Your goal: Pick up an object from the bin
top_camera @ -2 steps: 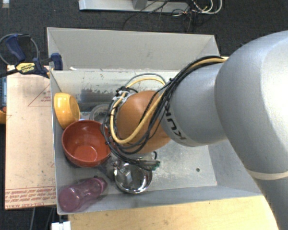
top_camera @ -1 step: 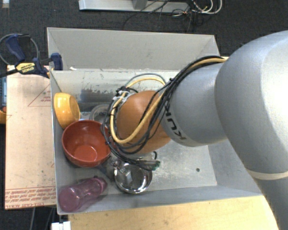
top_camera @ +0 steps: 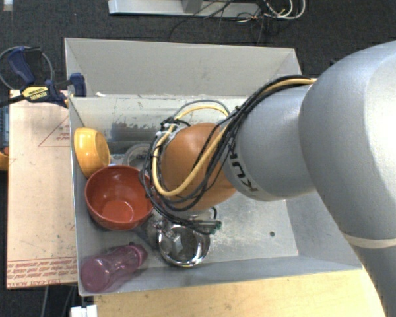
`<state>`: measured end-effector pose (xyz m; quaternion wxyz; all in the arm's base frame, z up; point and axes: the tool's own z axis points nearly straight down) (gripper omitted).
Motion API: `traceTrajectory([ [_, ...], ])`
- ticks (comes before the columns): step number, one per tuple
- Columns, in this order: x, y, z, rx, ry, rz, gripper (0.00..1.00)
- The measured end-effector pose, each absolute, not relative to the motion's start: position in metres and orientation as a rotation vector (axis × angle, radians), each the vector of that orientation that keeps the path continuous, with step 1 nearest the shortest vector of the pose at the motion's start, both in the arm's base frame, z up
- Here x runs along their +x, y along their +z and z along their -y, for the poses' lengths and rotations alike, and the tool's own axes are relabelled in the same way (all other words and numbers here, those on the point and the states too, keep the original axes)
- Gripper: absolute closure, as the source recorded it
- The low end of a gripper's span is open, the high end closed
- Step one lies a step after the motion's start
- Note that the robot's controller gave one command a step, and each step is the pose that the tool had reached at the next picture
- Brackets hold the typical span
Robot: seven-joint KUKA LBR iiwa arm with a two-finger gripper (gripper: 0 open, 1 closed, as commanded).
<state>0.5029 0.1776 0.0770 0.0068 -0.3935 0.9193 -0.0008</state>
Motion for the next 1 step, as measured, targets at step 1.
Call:
traceTrajectory([
  [1, 0.5027, 0.0826, -0.1775, -1.232, -0.003, -2.877, 1.00],
])
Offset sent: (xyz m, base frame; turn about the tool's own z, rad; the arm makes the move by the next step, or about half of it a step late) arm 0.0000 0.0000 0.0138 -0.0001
